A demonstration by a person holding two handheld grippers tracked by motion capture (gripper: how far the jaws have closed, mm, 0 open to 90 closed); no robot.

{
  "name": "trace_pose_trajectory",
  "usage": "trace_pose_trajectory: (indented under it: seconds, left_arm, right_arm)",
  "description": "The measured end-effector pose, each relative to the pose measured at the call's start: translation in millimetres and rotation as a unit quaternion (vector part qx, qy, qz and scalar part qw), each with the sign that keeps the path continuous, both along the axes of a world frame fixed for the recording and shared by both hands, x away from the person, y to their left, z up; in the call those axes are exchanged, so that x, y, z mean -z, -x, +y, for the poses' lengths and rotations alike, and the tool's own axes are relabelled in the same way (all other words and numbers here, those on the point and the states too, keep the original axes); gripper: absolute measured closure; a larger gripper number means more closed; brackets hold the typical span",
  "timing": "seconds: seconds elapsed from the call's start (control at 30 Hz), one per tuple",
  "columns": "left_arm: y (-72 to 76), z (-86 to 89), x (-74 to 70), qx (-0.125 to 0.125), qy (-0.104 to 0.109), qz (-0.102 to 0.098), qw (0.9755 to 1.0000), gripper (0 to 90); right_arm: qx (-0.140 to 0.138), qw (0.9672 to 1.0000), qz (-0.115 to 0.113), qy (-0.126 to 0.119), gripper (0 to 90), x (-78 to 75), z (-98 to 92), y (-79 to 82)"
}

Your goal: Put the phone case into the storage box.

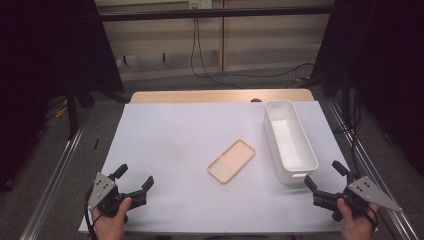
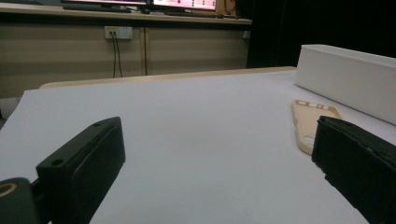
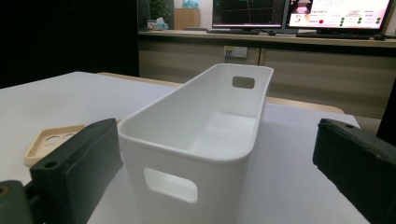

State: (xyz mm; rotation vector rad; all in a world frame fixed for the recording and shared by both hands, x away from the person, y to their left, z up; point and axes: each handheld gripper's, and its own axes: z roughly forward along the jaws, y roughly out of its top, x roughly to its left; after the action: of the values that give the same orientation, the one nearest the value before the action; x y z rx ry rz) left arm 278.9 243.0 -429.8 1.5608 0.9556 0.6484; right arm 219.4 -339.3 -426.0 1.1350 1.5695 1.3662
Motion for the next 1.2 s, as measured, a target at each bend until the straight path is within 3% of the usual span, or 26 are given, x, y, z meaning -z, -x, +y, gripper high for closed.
trace_pose_trajectory:
  seconds: [0.43,1.2]
  left_arm:
    - [0.1,-3.3,0.6,-0.007,-0.005,0.008,0.9999,3.2]
    - [-15.1,-31.6,-1.6,0.035,-0.013,0.025,0.9990,3.7]
  right_arm:
    - [-0.001,1.0000,0.003,-0.005,0.5,1.5,-1.2,-1.6]
    - [0.001,1.0000,0.006,-0.007,0.5,2.1,-3.1,2.7]
